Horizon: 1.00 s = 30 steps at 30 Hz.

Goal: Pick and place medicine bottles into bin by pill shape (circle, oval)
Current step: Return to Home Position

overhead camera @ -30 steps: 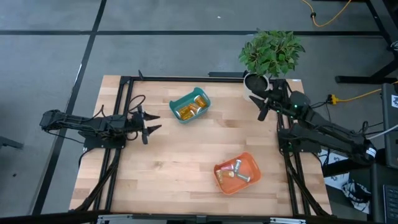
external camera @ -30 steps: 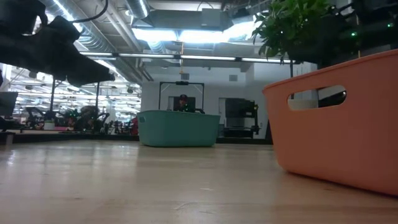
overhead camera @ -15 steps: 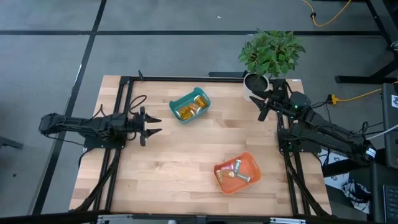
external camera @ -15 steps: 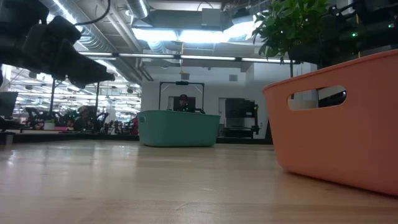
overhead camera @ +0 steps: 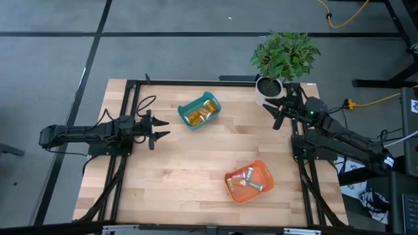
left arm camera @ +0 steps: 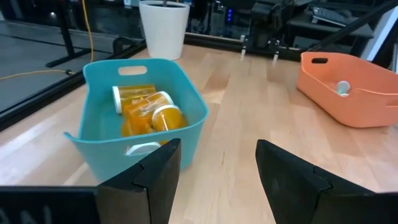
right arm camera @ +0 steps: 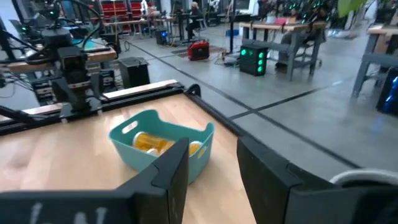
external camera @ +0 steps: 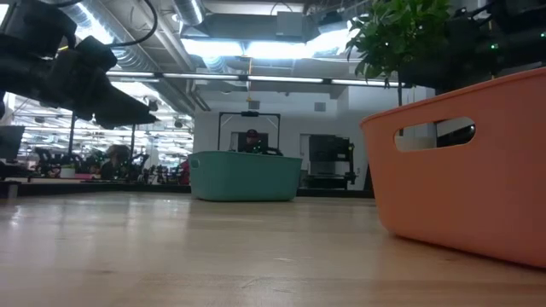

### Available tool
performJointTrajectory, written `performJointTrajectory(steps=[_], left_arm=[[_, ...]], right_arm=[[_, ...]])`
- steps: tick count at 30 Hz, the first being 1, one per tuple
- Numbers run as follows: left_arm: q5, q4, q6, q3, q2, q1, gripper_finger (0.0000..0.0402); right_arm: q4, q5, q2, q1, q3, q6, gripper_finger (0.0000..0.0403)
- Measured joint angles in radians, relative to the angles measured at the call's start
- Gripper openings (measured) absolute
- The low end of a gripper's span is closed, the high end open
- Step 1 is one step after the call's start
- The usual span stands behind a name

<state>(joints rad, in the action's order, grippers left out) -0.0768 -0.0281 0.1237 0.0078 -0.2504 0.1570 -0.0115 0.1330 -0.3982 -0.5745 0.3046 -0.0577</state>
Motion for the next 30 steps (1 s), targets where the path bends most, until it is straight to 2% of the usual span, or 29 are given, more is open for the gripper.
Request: performJointTrajectory(steps=[6, 15, 23, 30], left_arm=[[-0.008, -0.001, -0.001, 0.000, 0.000, 0.000, 0.0202], [-0.008, -0.002, -0.002, 0.000, 0.000, 0.000, 0.0202], [-0.009, -0.002, -0.002, 0.000, 0.000, 0.000, 0.0202], [-0.010, -0.007, -0.002, 0.000, 0.000, 0.000, 0.0202]], right_arm=[[0.048, 0.001, 0.064, 0.058, -0.006, -0.021, 0.0139], [-0.236, -0.010, 0.190, 0.146, -0.216, -0.015, 0.0139], [-0.217, -0.003, 0.281, 0.149, -0.297, 0.038, 0.0139], [-0.162, -0.016, 0.378, 0.149, -0.298, 0.036, 0.0139]])
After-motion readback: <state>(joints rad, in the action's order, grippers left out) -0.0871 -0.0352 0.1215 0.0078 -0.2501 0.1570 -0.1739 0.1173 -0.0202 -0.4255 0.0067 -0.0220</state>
